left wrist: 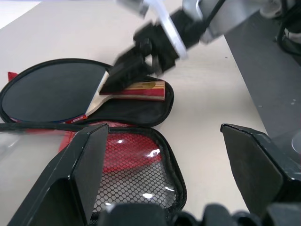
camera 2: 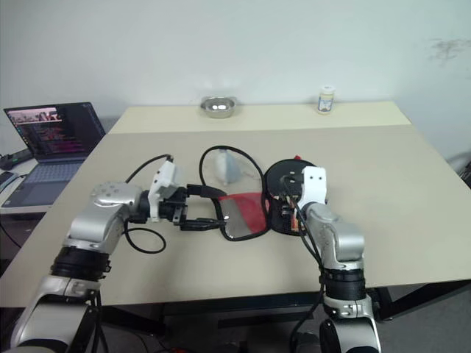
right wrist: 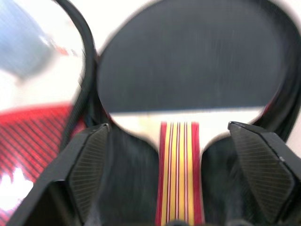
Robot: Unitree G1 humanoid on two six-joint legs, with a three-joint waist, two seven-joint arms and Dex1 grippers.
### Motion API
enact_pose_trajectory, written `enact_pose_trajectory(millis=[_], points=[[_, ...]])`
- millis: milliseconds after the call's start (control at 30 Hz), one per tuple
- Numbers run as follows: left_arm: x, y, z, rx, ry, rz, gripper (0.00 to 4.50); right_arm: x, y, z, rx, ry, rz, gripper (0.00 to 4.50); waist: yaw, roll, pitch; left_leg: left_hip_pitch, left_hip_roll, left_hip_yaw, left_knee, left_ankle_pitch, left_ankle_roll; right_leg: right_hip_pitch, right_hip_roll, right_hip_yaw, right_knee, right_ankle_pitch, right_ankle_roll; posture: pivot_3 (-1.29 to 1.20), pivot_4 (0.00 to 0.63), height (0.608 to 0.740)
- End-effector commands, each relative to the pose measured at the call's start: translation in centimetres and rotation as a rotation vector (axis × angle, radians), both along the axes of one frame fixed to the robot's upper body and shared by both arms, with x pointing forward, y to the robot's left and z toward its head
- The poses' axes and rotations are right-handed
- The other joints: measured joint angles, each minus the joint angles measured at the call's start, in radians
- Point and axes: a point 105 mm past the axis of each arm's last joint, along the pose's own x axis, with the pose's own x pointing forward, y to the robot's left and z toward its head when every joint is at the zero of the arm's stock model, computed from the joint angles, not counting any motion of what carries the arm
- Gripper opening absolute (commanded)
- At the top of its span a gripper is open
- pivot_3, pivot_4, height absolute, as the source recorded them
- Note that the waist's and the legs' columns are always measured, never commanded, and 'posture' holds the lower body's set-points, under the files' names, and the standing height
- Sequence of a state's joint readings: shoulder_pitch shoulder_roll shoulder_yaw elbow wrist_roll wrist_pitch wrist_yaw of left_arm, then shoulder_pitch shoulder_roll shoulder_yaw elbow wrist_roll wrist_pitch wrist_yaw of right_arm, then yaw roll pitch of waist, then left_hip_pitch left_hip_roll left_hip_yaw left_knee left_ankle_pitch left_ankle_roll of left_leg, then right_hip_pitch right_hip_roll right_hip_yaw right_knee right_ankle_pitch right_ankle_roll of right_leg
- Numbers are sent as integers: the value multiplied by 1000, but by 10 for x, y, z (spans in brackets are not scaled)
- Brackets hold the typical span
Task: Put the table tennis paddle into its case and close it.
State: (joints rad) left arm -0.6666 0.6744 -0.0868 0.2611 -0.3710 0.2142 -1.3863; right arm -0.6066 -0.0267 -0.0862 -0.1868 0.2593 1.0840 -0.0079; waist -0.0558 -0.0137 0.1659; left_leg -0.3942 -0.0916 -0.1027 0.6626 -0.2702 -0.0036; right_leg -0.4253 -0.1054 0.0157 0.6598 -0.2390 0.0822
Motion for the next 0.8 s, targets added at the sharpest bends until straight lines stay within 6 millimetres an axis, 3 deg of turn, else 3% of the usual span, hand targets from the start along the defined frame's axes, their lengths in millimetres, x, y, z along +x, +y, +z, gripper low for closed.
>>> enact_pose_trajectory(millis=[33,200,267,400,533,633,800], points=[[8,23,15,0,-44,129,4152,-48,31,52,-6,-154,421,4466,0,0,0,0,0,0,0,0,0,0,0,0,0,0,0,0,150,740],[11,43,16,-2,-23,212,4152,-68,0,71,-96,-179,546,4466,3,0,0,0,1,-2,0,0,1,3,1,-3,-2,0,0,0,150,740],[8,52,4,36,0,234,3774,-75,-12,81,-136,-199,593,4500,5,0,0,0,0,-2,0,0,1,3,0,-3,-2,0,0,0,150,740],[8,70,-23,108,60,286,2538,-90,-29,89,-225,-213,684,4500,6,-1,0,1,1,-2,0,-1,1,3,0,-3,-3,0,0,0,150,740],[18,81,-38,167,55,345,1130,-98,-34,90,-256,-205,741,4500,8,-2,1,1,1,-2,0,-1,1,4,0,-4,-3,0,0,0,150,740],[30,79,-44,179,39,371,32,-99,-37,89,-273,-204,751,4500,20,-3,1,0,0,-2,1,-1,1,4,-1,-4,-3,0,0,0,150,740],[53,44,-49,113,48,363,32,-101,-50,85,-333,-183,736,4500,38,-5,1,-2,-1,-4,2,-1,1,4,-2,-7,-3,0,1,0,150,740]])
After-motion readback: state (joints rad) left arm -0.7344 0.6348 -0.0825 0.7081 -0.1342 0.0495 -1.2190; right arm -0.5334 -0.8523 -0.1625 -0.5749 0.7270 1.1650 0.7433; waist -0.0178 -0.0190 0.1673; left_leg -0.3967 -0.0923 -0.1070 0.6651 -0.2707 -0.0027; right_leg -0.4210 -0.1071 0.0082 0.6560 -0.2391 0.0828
